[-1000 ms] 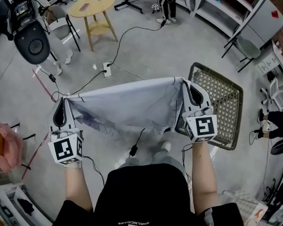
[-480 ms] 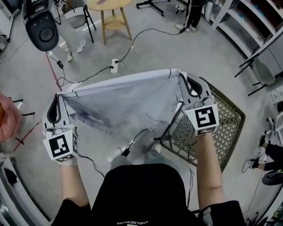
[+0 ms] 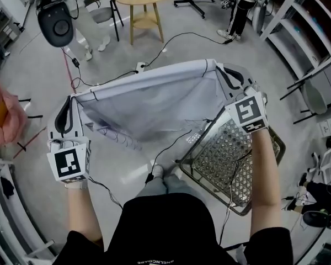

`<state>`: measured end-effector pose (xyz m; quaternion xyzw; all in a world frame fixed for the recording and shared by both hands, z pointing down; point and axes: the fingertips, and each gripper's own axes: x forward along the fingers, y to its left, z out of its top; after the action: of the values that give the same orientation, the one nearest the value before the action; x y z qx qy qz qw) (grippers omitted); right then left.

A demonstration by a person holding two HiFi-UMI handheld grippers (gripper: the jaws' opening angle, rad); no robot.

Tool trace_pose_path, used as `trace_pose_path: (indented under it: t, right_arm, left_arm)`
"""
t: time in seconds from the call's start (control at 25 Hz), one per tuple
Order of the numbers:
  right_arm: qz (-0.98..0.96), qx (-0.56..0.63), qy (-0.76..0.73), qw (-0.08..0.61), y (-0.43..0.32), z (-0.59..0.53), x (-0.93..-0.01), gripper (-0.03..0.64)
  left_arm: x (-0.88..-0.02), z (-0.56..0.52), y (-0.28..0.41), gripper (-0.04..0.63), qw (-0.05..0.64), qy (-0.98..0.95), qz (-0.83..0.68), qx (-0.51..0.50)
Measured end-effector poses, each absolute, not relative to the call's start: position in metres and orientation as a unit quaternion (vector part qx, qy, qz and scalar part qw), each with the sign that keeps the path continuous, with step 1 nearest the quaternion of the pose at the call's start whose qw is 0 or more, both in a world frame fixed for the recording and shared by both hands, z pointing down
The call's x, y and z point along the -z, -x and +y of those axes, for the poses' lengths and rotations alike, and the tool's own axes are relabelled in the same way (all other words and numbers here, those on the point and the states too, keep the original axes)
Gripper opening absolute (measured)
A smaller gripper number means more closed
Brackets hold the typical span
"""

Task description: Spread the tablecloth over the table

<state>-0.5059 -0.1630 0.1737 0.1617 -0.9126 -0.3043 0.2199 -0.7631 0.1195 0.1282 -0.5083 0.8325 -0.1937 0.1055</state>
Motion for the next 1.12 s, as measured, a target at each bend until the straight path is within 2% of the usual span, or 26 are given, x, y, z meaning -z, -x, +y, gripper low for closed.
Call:
trace_pose_path:
  t: [0.24,0.4,0.8,1.12]
  right_arm:
    - [-0.861,0.382,-0.104,0.320,0.505,-0.195,-0.187,0.009]
    - [-0.837,0.409,-0.105,0.349,0.502,-0.222,-0.191,0.009]
    - [-0.822,0.454,-0.136,0.314,0.459,-0.263,-0.176,0.009]
    - [-0.829,0.461,-0.121,0.291,0.380,-0.256,-0.173,0.009]
  left_arm:
    - [-0.130,0.096,0.744,0.017,0.108,0.552,0.799,0.212]
    - [-0.135,0.079,0.726,0.017,0.098,0.569,0.786,0.222]
    - [-0.137,0.076,0.622,0.016,0.052,0.587,0.767,0.253]
    - [-0.136,0.097,0.504,0.016,0.032,0.579,0.763,0.286]
